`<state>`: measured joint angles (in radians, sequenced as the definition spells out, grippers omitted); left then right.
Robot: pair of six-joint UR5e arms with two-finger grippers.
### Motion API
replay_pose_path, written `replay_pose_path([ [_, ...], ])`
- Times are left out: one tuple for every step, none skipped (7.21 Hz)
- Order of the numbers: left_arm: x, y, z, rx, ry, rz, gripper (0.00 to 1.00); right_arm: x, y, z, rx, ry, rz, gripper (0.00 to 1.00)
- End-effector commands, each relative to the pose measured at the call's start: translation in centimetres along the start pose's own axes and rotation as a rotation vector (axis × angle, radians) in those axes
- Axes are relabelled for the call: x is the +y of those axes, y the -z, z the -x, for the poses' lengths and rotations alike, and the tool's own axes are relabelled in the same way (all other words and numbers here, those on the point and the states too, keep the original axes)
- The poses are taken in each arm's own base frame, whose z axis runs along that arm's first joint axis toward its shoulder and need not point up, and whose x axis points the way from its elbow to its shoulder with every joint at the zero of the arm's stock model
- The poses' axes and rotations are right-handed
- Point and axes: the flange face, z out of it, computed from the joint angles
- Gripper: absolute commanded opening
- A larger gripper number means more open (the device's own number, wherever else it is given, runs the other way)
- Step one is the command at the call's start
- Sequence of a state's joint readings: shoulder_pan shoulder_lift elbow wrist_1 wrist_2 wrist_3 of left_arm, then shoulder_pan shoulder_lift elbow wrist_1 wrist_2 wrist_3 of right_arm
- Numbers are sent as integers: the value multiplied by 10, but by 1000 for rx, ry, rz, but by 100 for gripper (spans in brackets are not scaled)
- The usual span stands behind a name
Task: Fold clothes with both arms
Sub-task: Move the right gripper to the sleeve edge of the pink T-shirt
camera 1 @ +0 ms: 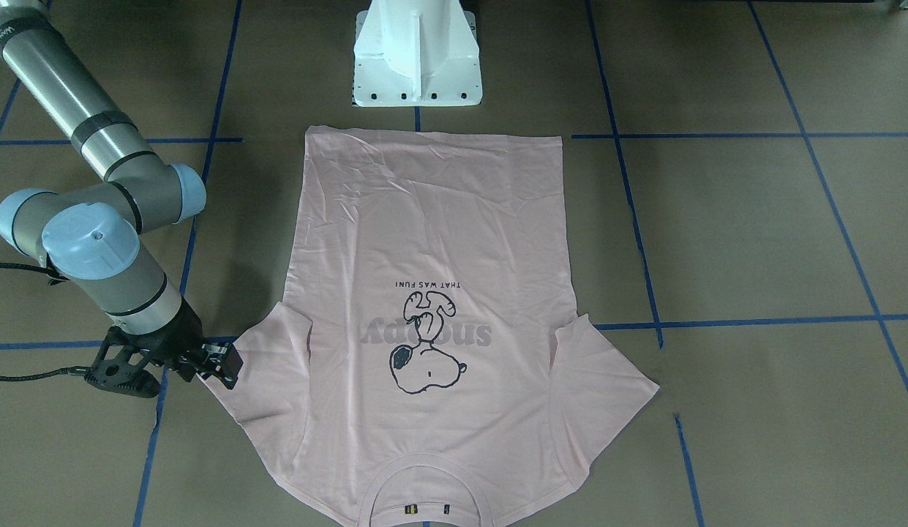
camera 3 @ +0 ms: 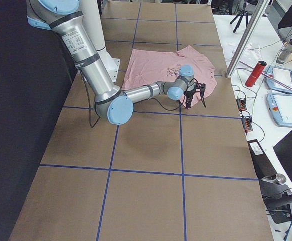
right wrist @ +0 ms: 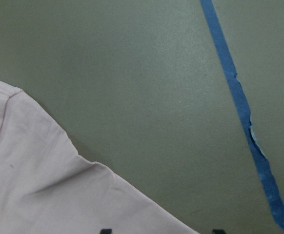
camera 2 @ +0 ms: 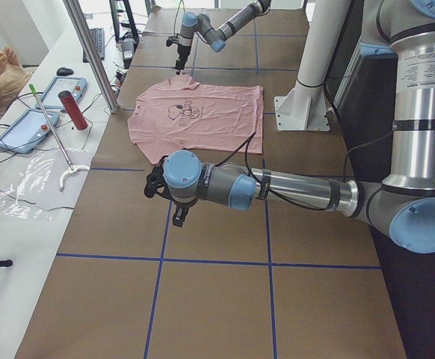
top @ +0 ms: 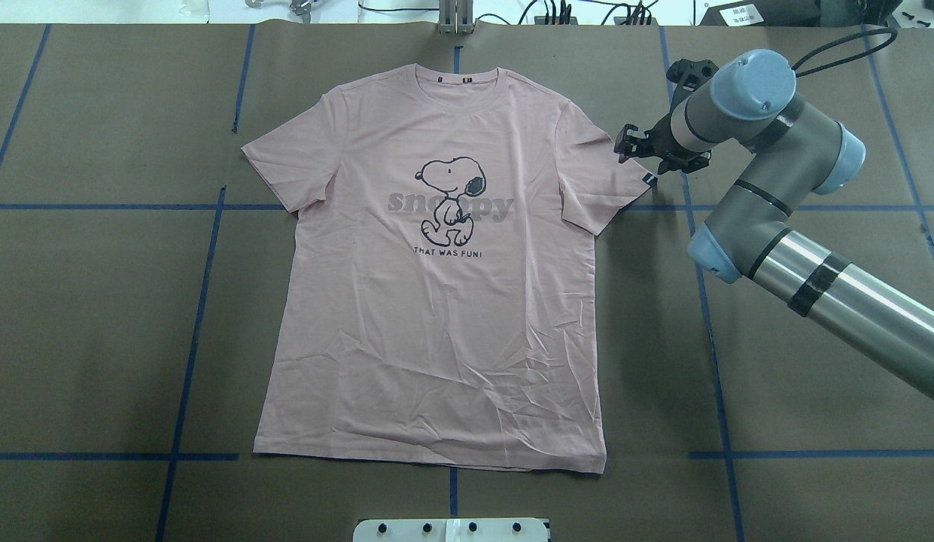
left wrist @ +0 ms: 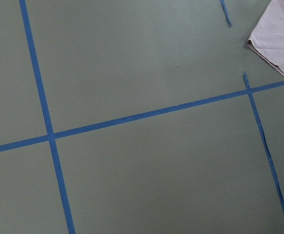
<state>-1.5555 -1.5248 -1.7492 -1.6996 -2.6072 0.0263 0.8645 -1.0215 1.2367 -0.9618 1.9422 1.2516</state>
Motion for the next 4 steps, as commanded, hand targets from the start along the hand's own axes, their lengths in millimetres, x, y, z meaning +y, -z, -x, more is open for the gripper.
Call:
replay_pose_path([
  [0, 0, 0, 1, 1, 0, 100, 4, -5, -2, 9, -9, 2, 67],
  [0, 0, 0, -1, 1, 0, 100, 4, -6, -5, 12, -13, 3, 67],
  [0, 0, -1, 1, -1, -1, 100, 5, -6, -6, 12, -18, 3, 67],
  [0, 0, -1, 1, -1, -1, 100, 5, -3, -7, 8, -19, 0, 67],
])
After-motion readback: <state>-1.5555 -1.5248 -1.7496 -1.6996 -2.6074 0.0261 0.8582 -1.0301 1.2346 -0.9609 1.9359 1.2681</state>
